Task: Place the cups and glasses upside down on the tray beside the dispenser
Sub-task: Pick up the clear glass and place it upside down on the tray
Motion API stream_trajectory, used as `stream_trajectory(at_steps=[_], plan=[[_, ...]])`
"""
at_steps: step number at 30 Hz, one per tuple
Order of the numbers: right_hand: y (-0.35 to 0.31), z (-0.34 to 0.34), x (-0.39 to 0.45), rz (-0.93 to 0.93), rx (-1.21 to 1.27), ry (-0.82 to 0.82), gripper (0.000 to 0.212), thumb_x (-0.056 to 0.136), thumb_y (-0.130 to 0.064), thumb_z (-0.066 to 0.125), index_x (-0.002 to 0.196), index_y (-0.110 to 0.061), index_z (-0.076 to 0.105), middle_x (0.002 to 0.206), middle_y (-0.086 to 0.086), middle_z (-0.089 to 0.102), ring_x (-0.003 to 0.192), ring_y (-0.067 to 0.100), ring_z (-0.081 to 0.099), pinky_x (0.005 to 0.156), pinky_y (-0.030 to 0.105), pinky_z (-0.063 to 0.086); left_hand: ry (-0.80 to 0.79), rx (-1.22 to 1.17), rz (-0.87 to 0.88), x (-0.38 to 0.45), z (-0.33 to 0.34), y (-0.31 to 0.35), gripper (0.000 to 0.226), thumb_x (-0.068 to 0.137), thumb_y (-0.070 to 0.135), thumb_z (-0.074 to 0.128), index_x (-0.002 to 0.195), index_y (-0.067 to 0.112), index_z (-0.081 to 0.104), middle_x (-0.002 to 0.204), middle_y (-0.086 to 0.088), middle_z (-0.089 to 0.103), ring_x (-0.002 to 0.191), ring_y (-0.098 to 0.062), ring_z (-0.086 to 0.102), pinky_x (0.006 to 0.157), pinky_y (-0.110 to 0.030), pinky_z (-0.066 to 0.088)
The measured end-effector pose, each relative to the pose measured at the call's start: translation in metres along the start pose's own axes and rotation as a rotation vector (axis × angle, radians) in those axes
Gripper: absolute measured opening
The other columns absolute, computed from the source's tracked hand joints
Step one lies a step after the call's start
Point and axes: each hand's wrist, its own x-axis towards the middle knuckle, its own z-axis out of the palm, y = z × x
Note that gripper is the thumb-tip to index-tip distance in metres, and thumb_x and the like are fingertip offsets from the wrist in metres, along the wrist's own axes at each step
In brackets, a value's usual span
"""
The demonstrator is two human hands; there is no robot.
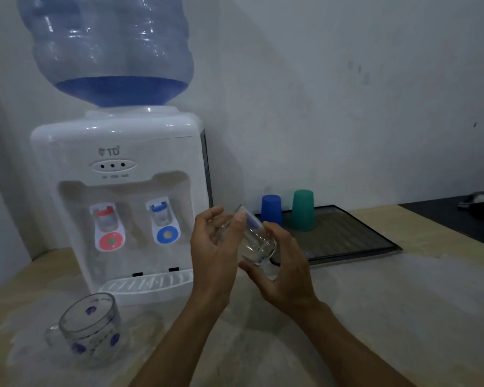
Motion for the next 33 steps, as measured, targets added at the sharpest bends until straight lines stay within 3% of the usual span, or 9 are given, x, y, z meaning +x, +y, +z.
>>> stream_trajectory(at_steps=[3,6,8,12,16,19,24,27,33], plan=[[0.004,0.0,-0.001,0.021,-0.001,-0.006,0.077,0.086,-0.061,0.068,0.144,-0.018,0.042,0.13,0.005,0.062,0.112,0.015,0.061,0.097,0.024,0.051,-0.048,0.079,-0.028,0.002,-0.006,-0.012,0.076,0.078,0.067,0.064,0.141,0.027,0.049,0.124,0.011,0.062,0.114,-0.011,0.063,0.09,-0.031,0.058],[0.007,-0.001,-0.002,0.063,0.009,0.036,0.073,0.086,-0.057,0.071,0.142,-0.016,0.046,0.131,-0.002,0.06,0.114,0.015,0.062,0.096,0.032,0.054,-0.146,0.186,0.004,-0.007,-0.015,-0.029,0.06,0.092,0.061,0.05,0.143,0.03,0.046,0.132,0.009,0.061,0.121,-0.008,0.061,0.099,-0.028,0.054],[0.006,-0.005,0.0,0.104,-0.009,0.091,0.069,0.085,-0.05,0.075,0.139,-0.017,0.048,0.128,-0.003,0.061,0.111,0.015,0.063,0.095,0.03,0.054,-0.22,0.285,0.007,-0.016,-0.023,-0.045,0.049,0.095,0.058,0.045,0.139,0.037,0.047,0.135,0.01,0.061,0.122,-0.005,0.06,0.102,-0.028,0.053],[0.01,-0.019,0.005,0.245,-0.045,0.242,0.065,0.081,-0.038,0.083,0.134,-0.011,0.056,0.116,0.001,0.067,0.103,0.015,0.065,0.086,0.029,0.056,-0.457,0.699,-0.065,-0.026,-0.035,-0.073,0.08,0.091,0.072,0.05,0.157,0.035,0.026,0.165,0.01,0.03,0.149,-0.011,0.032,0.122,-0.042,0.031],[0.026,-0.032,0.007,0.343,-0.078,0.338,0.063,0.081,-0.035,0.084,0.134,-0.013,0.057,0.117,0.001,0.066,0.105,0.014,0.064,0.087,0.037,0.058,-0.631,0.881,-0.048,-0.026,-0.036,-0.081,0.087,0.094,0.071,0.046,0.162,0.028,0.014,0.17,0.007,0.017,0.155,-0.011,0.017,0.125,-0.031,0.015],[0.039,-0.039,0.006,0.382,-0.138,0.319,0.065,0.08,-0.034,0.086,0.135,-0.015,0.057,0.118,0.001,0.065,0.106,0.015,0.063,0.088,0.037,0.057,-0.736,1.026,-0.02,-0.028,-0.035,-0.08,0.084,0.097,0.068,0.041,0.162,0.024,0.014,0.171,0.003,0.016,0.156,-0.013,0.014,0.126,-0.032,0.008],[0.053,-0.039,0.005,0.422,-0.232,0.259,0.066,0.075,-0.04,0.087,0.13,-0.016,0.061,0.116,0.001,0.059,0.103,0.015,0.059,0.087,0.035,0.056,-0.743,1.039,0.027,-0.025,-0.036,-0.085,0.08,0.096,0.067,0.045,0.159,0.022,0.025,0.169,0.001,0.021,0.155,-0.014,0.018,0.128,-0.035,0.009],[0.06,-0.035,0.004,0.44,-0.285,0.219,0.067,0.075,-0.049,0.079,0.129,-0.015,0.061,0.117,0.001,0.058,0.106,0.017,0.058,0.089,0.044,0.056,-0.745,1.051,0.037,-0.024,-0.037,-0.089,0.08,0.095,0.068,0.044,0.159,0.022,0.028,0.17,0.001,0.021,0.155,-0.014,0.017,0.127,-0.033,0.006],[0.065,-0.029,0.004,0.523,-0.294,0.148,0.068,0.08,-0.045,0.081,0.136,-0.02,0.052,0.126,-0.002,0.062,0.113,0.014,0.059,0.096,0.043,0.054,-0.751,1.056,0.026,-0.023,-0.036,-0.093,0.081,0.095,0.07,0.042,0.159,0.022,0.028,0.17,0.0,0.02,0.156,-0.015,0.015,0.128,-0.036,0.008]])
